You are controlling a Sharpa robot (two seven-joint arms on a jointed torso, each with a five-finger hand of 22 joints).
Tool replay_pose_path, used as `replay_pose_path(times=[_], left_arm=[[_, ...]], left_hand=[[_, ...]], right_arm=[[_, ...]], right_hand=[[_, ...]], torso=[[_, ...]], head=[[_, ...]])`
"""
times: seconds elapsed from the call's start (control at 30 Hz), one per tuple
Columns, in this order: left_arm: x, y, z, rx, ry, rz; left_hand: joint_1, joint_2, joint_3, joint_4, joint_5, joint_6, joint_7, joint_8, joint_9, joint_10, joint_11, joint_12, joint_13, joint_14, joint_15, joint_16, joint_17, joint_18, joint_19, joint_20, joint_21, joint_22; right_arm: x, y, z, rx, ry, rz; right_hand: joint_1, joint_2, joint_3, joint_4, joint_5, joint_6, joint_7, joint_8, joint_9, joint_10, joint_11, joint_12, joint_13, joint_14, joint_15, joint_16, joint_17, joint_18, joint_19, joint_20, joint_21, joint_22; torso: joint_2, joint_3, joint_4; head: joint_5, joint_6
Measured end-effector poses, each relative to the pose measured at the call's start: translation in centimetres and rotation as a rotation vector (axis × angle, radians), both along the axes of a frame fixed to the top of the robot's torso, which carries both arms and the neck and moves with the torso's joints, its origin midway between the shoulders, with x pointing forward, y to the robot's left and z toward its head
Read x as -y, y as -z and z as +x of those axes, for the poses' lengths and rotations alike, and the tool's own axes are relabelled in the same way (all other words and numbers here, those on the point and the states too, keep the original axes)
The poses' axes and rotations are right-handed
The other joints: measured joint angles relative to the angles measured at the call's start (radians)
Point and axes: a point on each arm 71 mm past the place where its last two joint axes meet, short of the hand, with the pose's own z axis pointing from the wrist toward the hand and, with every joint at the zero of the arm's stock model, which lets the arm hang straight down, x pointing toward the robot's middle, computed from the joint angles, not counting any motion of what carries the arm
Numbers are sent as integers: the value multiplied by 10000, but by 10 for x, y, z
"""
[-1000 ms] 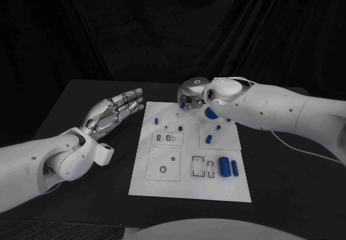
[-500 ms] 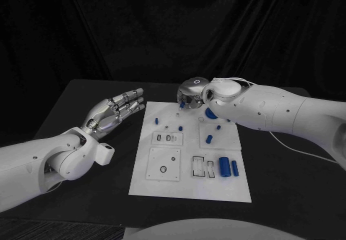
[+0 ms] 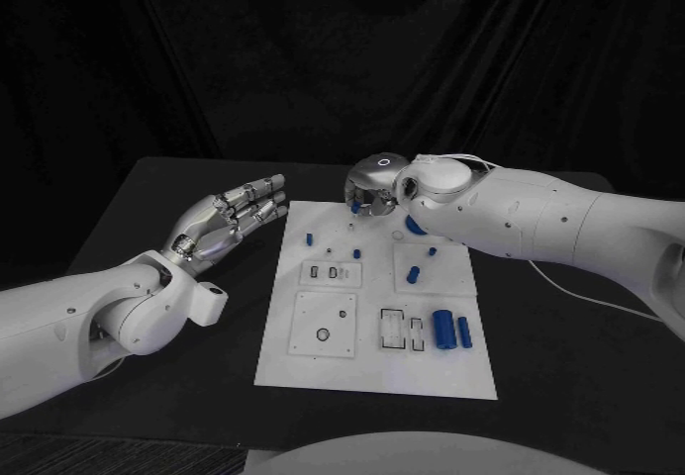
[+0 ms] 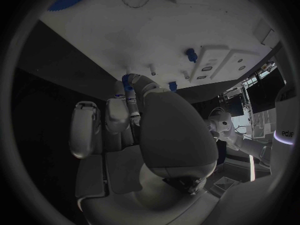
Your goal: Assemble the parts on the task board
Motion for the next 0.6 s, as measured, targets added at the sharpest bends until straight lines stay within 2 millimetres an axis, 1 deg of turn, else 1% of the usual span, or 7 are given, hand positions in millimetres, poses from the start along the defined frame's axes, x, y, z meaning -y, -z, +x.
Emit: replay_pose_path(times=[0.2,0.23,0.33,0.4,0.43,0.47,0.6], left_arm=[[1,0,0,-3,27,-6],[1,0,1,-3,30,-7],[1,0,1,-5,35,-7],[1,0,1,-6,35,-6],[1,0,1,-6,37,-6],[1,0,1,-7,39,-6],[1,1,1,-16,47,-3]], left_hand=[[0,0,1,0,0,-1,4,0,1,-1,-1,0,0,-1,-1,0,0,0,0,0,0,0],[0,0,1,0,0,114,113,0,2,-23,-22,0,0,-2,-2,0,0,-1,0,0,0,0],[0,0,2,0,0,107,109,1,3,-16,-17,-1,0,-2,-2,0,0,-1,0,0,0,0],[0,0,3,1,0,107,110,1,3,-16,-18,0,0,-3,-2,0,0,-1,0,0,0,0],[0,0,160,2,0,107,110,1,4,-16,-18,-1,0,-2,-3,0,0,-1,0,0,0,0],[0,0,539,13,0,107,110,1,4,-17,-18,-1,0,-3,-2,0,0,-2,0,0,0,0],[0,0,536,13,0,107,111,1,5,-16,-18,-1,0,-3,-3,0,0,-2,0,0,0,0]], right_arm=[[-1,0,-1,-40,-25,-16],[-1,1,-1,-55,-19,-27],[-1,1,0,-95,4,-54],[-1,1,0,-119,29,-70],[-1,1,0,-132,39,-78],[-1,1,0,-155,58,-95],[1,4,-1,-273,141,-184]], right_hand=[[0,0,0,0,0,-8,-1,-116,-44,-1,0,-78,3,-52,-19,-100,-88,0,-73,66,-56,0],[-1,1,1,0,0,-205,19,-115,-43,-3,-1,-130,-1,-90,18,-101,-140,0,-75,66,-56,0],[-2,2,1,0,0,-217,2,-175,-42,-8,-1,-233,0,-116,4,-245,-306,0,-202,76,-222,0],[-94,94,1,-1,-1,-218,2,-287,-43,-12,0,-233,-2,-260,41,-246,-379,1,-264,123,-248,0],[-94,94,1,-1,-1,-229,-8,-289,-43,-96,54,-232,5,-309,93,-246,-399,1,-266,124,-249,0],[-147,147,1,-1,0,-397,34,-288,-34,-117,30,-232,1,-307,90,-247,-452,1,-267,124,-249,0],[-143,144,1,-1,-116,-337,-17,-280,-8,-149,-4,-233,1,-310,91,-438,-505,1,-268,125,-250,0]], torso=[[0,2,-8],[-1,2,-9],[-3,4,-10],[-4,4,-11],[-5,4,-11],[-6,5,-11],[-9,5,-16]], head=[[-14,-5],[-18,-5],[-25,-14],[-26,-23],[-26,-28],[-26,-33],[-21,-63]])
